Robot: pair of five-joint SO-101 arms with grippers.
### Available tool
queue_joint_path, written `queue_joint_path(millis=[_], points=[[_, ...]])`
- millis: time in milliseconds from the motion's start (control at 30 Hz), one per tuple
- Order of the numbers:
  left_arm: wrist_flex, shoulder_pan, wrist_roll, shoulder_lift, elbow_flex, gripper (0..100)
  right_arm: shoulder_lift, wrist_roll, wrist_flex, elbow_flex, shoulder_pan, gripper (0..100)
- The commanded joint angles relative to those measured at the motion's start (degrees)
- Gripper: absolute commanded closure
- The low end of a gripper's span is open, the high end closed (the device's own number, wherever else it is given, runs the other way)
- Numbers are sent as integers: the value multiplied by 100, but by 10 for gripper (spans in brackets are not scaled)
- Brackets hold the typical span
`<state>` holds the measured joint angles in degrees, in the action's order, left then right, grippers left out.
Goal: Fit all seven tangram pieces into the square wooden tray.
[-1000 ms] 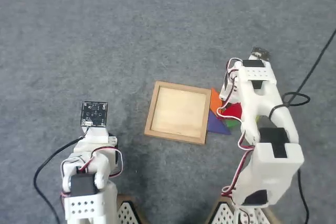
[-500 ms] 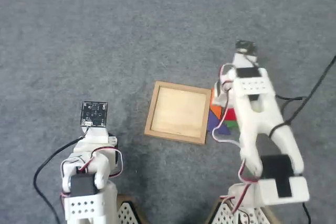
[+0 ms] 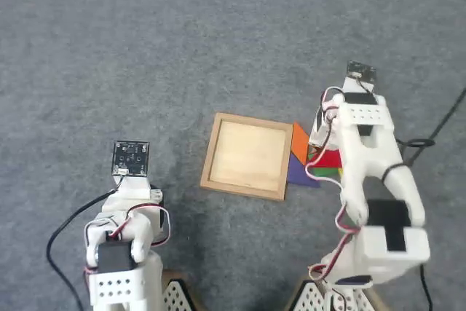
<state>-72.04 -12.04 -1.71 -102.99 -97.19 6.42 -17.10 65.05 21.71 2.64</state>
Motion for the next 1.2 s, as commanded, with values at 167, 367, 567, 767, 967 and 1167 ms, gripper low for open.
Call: queue_joint_path(millis=[167, 367, 567, 767, 967, 1167], points=[[-18, -9, 97, -105, 75, 982, 479, -79, -31, -440, 48, 634], [-18, -9, 97, -105, 75, 982, 488, -79, 136, -308, 470, 708], [-18, -9, 97, -105, 75, 982, 541, -79, 145, -220, 629, 705], [-18, -9, 97, -105, 75, 982, 541, 316, 180, -132, 629, 690], [-18, -9, 97, -105, 75, 982, 479, 352, 163, -264, 602, 691], [-18, -9, 97, -105, 75, 982, 488, 352, 163, -580, 637, 752]])
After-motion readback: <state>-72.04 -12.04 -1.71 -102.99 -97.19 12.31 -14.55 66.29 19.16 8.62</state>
